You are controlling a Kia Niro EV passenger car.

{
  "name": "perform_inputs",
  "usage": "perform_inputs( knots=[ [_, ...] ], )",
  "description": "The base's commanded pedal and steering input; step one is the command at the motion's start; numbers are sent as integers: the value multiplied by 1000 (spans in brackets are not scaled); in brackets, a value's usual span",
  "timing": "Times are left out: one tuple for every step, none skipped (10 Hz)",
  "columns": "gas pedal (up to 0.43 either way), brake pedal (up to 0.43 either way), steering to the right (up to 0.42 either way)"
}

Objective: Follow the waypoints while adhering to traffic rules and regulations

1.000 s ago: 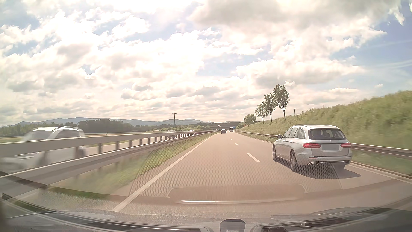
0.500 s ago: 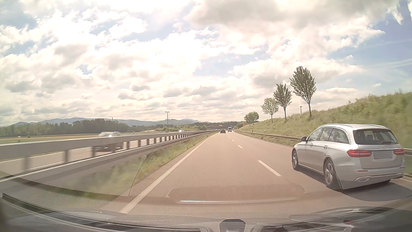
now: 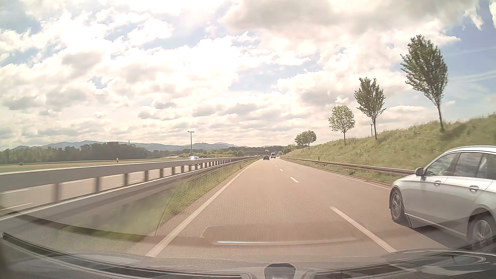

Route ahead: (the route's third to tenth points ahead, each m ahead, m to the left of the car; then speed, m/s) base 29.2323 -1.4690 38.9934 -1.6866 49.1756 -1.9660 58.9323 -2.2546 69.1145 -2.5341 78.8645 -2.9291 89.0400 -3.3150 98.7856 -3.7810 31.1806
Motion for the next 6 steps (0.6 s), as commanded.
perform_inputs(
  knots=[
    [268, 0, 8],
    [268, 0, 8],
    [268, 0, 8],
    [268, 0, 8],
    [268, 0, 8],
    [268, 0, 7]
  ],
)
